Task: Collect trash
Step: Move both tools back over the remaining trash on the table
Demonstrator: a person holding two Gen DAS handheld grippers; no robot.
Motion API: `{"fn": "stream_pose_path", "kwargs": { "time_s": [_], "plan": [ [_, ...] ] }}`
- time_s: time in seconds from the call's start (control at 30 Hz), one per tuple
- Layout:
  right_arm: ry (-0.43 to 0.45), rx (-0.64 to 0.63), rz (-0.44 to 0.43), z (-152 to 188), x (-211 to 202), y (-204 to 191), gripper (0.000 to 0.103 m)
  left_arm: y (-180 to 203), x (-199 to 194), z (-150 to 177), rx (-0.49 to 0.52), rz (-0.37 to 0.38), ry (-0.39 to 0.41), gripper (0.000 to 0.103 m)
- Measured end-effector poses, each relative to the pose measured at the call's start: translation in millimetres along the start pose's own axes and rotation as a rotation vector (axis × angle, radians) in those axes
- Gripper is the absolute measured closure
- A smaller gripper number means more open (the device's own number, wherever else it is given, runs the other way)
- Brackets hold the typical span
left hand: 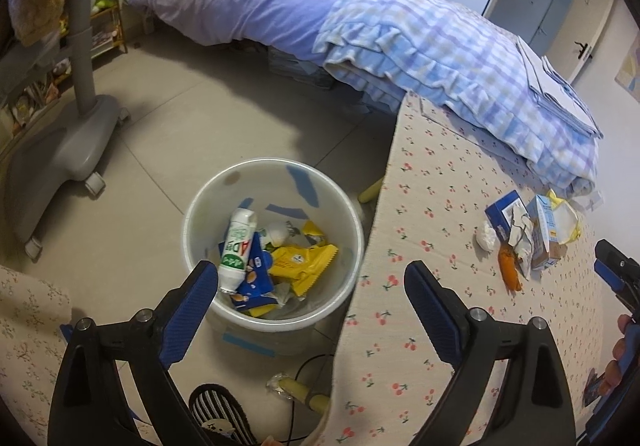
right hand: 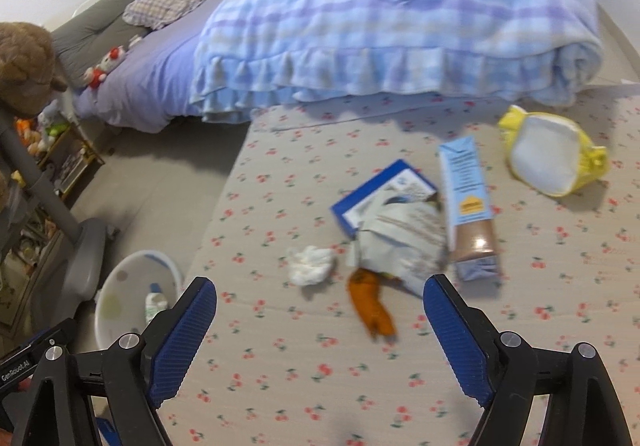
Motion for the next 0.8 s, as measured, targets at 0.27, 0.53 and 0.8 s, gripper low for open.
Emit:
{"fn": "stream_pose_path", "kwargs": {
  "time_s": [0.27,0.53,0.8],
  "plan": [
    [-0.003,0.046,0.038,-10.9,-4.9,44.0,0.013,33.2,17.5,-3.1,0.020,0.011,-0.019,0.007],
    [-0.037,0.066,0.117,-14.7,7.2,91.9,0.012,89.0,52.4,-2.5,0.068,0.062,-0.075,0.007],
    [-0.100,0.138,0.143,-11.0,32.1,123.4,0.011,151.4,112.6,-0.3,0.078,0.136,-0.160,0.008]
  ]
}}
Point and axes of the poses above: each gripper's, at about its wrist camera, not at the fingertips, and x roughly the way its jaws point, y to its right, z to its underside, the point moved 4 cm from there along x, roughly the way its jaws point, and after that the axes turned 10 degrees about z, right-handed, at the moved point
